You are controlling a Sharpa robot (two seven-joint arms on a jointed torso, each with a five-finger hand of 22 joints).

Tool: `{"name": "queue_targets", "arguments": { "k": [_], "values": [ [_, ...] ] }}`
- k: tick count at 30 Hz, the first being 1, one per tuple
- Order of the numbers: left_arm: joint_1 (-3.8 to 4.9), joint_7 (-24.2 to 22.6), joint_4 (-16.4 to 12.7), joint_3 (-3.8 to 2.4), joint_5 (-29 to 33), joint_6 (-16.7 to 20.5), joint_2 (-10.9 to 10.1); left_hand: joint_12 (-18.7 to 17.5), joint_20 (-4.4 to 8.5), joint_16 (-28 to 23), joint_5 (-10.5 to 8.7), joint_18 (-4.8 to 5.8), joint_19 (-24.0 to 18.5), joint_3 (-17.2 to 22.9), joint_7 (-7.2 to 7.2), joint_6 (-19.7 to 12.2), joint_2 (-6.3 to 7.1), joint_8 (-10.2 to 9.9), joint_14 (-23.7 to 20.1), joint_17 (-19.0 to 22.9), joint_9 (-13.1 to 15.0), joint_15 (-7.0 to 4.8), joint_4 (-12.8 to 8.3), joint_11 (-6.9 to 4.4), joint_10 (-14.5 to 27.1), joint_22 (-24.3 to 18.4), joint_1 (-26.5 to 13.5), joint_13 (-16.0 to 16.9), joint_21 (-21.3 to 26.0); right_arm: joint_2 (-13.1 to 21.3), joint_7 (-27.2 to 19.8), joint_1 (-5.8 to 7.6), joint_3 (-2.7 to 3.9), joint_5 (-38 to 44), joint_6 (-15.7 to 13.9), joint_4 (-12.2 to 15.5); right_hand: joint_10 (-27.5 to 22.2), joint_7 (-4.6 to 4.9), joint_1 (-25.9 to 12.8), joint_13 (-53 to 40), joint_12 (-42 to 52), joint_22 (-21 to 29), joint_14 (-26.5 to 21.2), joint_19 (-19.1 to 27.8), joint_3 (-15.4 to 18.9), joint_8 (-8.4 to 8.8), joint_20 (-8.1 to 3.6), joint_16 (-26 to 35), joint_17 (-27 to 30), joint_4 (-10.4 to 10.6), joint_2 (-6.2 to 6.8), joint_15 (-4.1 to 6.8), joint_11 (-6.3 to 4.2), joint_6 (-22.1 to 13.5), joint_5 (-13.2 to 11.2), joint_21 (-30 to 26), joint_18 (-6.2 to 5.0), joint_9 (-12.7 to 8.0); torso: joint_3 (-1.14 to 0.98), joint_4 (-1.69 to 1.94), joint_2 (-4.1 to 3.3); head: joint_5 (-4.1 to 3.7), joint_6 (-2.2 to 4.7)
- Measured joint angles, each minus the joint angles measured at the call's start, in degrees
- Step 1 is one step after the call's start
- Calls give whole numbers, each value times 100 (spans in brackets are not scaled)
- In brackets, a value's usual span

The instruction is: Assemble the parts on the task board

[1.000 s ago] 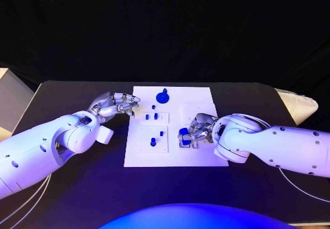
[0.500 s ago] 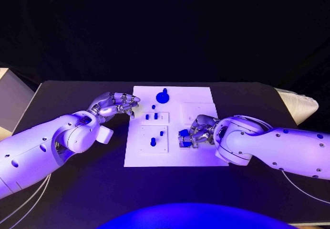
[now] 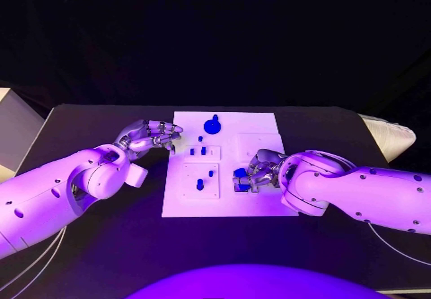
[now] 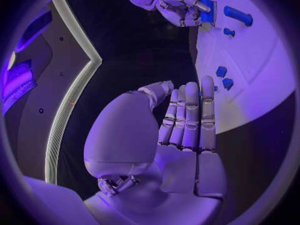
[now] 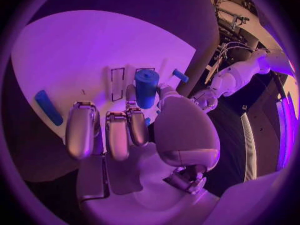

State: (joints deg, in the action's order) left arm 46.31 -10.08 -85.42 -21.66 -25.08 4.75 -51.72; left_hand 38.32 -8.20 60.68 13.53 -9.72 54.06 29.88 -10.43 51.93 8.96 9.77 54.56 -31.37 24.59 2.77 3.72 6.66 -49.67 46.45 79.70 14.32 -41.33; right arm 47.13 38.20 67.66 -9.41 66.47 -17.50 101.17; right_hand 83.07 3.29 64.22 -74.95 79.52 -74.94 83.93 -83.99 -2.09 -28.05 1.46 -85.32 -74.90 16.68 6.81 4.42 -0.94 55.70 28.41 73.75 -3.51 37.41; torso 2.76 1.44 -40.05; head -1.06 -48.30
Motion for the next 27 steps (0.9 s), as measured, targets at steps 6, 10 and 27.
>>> {"name": "queue_targets", "arguments": {
  "k": [6,10,27],
  "values": [
    [0,3,0,0,0,-3,-2,0,0,0,0,0,0,0,0,0,0,0,0,0,0,0,0,0,0,0,0,0,0,-5,7,-1,-1,15,28,-19,0,0,-160,1,-44,0,0,0,134,-11,0,0,0,15,50,0,0,0,-269,0,0,18,2,3,0,-1,-14],
    [0,6,0,0,-1,-5,-3,0,0,0,0,0,0,0,0,0,0,0,0,0,0,0,0,0,0,0,0,0,0,-6,26,-4,-4,34,48,-25,0,-8,-289,1,-67,0,0,0,360,-12,0,0,0,24,14,0,-1,8,-721,-1,0,60,4,3,3,0,-29],
    [0,21,10,0,-4,-34,5,0,-21,0,0,0,21,16,0,0,0,0,0,0,1,0,16,0,0,-11,0,-4,24,20,27,-27,-15,125,8,-5,-51,2,-1061,2,-156,2,0,0,990,-49,0,0,-5,56,81,0,9,-5,-1677,-99,0,151,-1,2,7,-3,-24]
  ]
}}
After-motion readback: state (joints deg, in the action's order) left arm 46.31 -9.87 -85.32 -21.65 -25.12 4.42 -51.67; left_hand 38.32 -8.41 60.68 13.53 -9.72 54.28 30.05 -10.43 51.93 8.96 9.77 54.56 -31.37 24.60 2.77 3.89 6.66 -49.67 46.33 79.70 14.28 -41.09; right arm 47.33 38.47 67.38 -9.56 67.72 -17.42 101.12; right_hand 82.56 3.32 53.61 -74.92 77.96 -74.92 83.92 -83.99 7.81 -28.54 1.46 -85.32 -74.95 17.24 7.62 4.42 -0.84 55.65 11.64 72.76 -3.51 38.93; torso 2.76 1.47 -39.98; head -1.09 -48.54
